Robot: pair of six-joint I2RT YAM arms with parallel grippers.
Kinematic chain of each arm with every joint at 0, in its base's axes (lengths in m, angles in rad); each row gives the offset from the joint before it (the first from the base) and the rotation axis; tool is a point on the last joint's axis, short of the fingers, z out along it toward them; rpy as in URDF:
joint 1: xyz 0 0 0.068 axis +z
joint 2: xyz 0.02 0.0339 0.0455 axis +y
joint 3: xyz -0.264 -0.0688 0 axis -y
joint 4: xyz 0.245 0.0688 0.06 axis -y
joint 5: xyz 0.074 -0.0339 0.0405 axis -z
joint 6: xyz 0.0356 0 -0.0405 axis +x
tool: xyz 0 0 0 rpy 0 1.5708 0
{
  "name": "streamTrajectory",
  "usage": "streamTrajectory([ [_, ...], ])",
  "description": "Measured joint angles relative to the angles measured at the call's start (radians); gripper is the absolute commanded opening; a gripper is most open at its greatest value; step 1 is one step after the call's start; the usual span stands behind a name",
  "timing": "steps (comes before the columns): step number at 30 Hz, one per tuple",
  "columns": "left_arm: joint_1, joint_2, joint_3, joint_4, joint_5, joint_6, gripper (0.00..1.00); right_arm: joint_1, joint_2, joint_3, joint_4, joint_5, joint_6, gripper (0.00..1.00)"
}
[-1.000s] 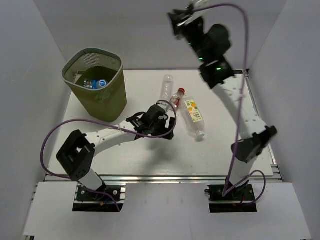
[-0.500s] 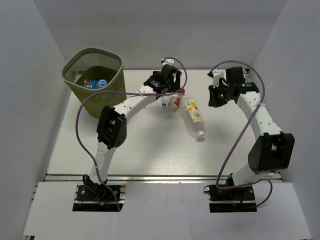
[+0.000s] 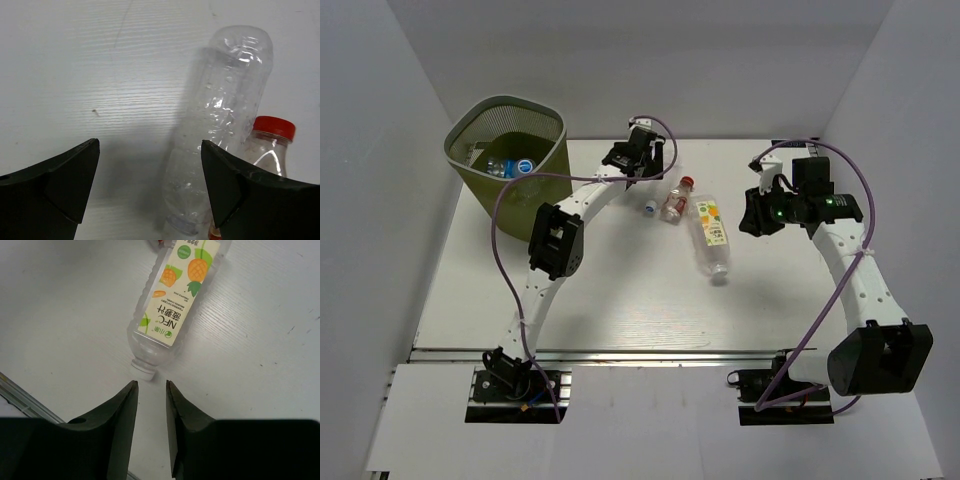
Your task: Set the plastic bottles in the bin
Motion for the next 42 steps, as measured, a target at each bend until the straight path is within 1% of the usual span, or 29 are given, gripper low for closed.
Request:
streamTrajectory([
  [3, -0.008, 0.003, 0.0, 0.037, 0.043, 0.002, 0.92, -0.005, 0.0, -0.02, 0.002, 0.0, 0.0, 0.37],
  [9, -0.016, 0.004, -0.05, 0.089, 0.132, -0.01, 0.92, -0.011, 0.001, -0.042, 0.003, -0.005, 0.004, 0.37],
  [11, -0.017, 0.004, -0.058, 0.104, 0.171, -0.008, 0.92, -0.011, 0.003, -0.042, 0.008, -0.007, 0.01, 0.38],
  [17, -0.025, 0.005, -0.077, 0.118, 0.251, 0.014, 0.92, -0.012, 0.015, -0.042, 0.017, -0.009, 0.018, 0.4],
  [20, -0.03, 0.003, -0.126, 0.146, 0.286, 0.034, 0.92, -0.012, 0.016, -0.044, 0.024, -0.01, 0.019, 0.4],
  [23, -0.032, 0.007, -0.158, 0.119, 0.317, 0.064, 0.9, -0.012, 0.016, -0.055, 0.033, -0.011, 0.022, 0.4],
  [27, -0.035, 0.008, -0.157, 0.103, 0.327, 0.101, 0.7, -0.013, 0.016, -0.068, 0.032, -0.014, 0.025, 0.4],
  [28, -0.036, 0.008, -0.16, 0.102, 0.325, 0.105, 0.59, -0.013, 0.016, -0.068, 0.033, -0.014, 0.026, 0.4],
  [29, -0.036, 0.005, -0.165, 0.105, 0.323, 0.107, 0.54, -0.013, 0.016, -0.068, 0.033, -0.015, 0.026, 0.38],
  [31, -0.036, -0.005, -0.179, 0.111, 0.322, 0.115, 0.45, -0.013, 0.016, -0.068, 0.033, -0.018, 0.025, 0.38],
  [33, -0.036, -0.019, -0.191, 0.104, 0.318, 0.122, 0.43, -0.013, 0.016, -0.071, 0.034, -0.023, 0.025, 0.48],
  [34, -0.037, -0.026, -0.192, 0.097, 0.314, 0.123, 0.43, -0.013, 0.016, -0.072, 0.034, -0.03, 0.022, 0.58],
  [35, -0.037, -0.037, -0.195, 0.091, 0.307, 0.123, 0.41, -0.012, 0.016, -0.076, 0.034, -0.04, 0.015, 0.77],
  [36, -0.037, -0.052, -0.197, 0.084, 0.3, 0.123, 0.41, -0.012, 0.016, -0.077, 0.033, -0.044, 0.02, 0.82],
  [37, -0.037, -0.075, -0.197, 0.072, 0.291, 0.124, 0.41, -0.012, 0.016, -0.081, 0.035, -0.052, 0.014, 0.85],
  [40, -0.039, -0.176, -0.196, 0.062, 0.263, 0.128, 0.41, -0.006, 0.029, -0.084, 0.038, -0.088, 0.025, 0.85],
  [41, -0.04, -0.222, -0.196, 0.055, 0.251, 0.13, 0.41, -0.005, 0.042, -0.084, 0.04, -0.098, 0.034, 0.83],
  [42, -0.041, -0.279, -0.191, 0.049, 0.238, 0.134, 0.41, -0.003, 0.058, -0.084, 0.041, -0.11, 0.046, 0.78],
])
